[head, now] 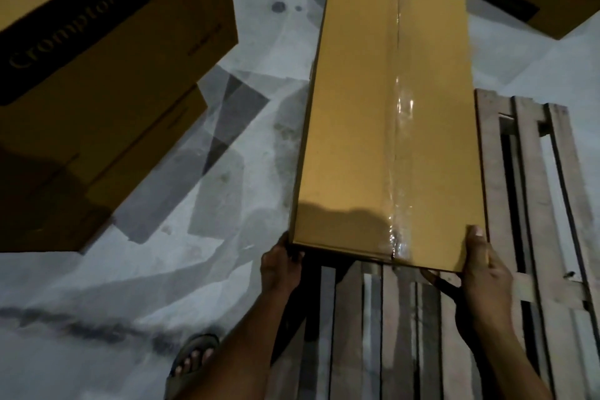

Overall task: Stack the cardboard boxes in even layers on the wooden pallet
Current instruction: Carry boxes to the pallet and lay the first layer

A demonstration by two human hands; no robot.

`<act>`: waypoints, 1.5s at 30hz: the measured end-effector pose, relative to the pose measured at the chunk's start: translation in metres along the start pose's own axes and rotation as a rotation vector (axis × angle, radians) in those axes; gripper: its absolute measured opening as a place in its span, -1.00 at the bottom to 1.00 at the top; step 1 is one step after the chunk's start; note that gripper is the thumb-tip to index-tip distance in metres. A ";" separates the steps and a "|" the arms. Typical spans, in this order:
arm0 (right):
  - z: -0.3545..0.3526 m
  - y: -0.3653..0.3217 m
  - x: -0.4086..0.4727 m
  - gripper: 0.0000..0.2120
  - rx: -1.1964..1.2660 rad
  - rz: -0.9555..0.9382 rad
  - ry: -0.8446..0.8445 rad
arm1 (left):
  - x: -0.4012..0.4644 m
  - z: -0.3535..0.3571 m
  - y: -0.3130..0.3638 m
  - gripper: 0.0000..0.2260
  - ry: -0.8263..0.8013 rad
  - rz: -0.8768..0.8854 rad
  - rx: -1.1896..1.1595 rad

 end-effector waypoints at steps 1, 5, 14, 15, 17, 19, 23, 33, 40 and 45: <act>0.000 0.000 0.000 -0.42 0.002 -0.001 0.000 | 0.000 0.001 -0.001 -0.72 0.005 0.000 0.016; -0.002 -0.003 -0.001 -0.50 0.006 -0.001 -0.004 | -0.001 0.000 -0.001 -0.79 0.007 -0.025 -0.061; -0.001 -0.006 -0.004 -0.59 -0.011 -0.001 -0.058 | 0.032 0.036 -0.043 -0.49 -0.147 -0.138 -0.173; -0.001 -0.007 -0.006 -0.61 -0.023 -0.007 -0.060 | 0.025 0.024 -0.034 -0.54 -0.169 -0.102 -0.137; -0.004 -0.011 -0.010 -0.63 -0.054 -0.030 -0.036 | 0.003 -0.009 -0.010 -0.66 -0.188 -0.045 -0.070; -0.009 -0.015 -0.017 -0.58 -0.099 -0.074 0.013 | -0.010 -0.036 0.006 -0.62 -0.171 0.003 -0.045; -0.023 -0.030 -0.046 -0.50 -0.243 -0.188 0.100 | -0.025 -0.091 0.019 -0.49 -0.080 0.038 -0.139; 0.034 -0.094 -0.168 -0.51 -0.543 -0.431 0.025 | -0.067 -0.275 0.110 -0.61 0.198 0.259 -0.358; 0.154 -0.218 -0.235 -0.64 -0.344 -0.662 -0.191 | -0.064 -0.403 0.164 -0.65 0.359 0.414 -0.293; 0.235 -0.266 -0.272 -0.66 -0.358 -0.606 -0.341 | -0.036 -0.492 0.165 -0.66 0.538 0.487 -0.205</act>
Point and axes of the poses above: each hand's wrist, its own x-axis towards the middle knuckle, its own z-axis out of the palm, y = z × x, the point moved 6 cm from there along x, towards the middle knuckle, and after that the axes turned 7 degrees about y, right-handed, at the moved point
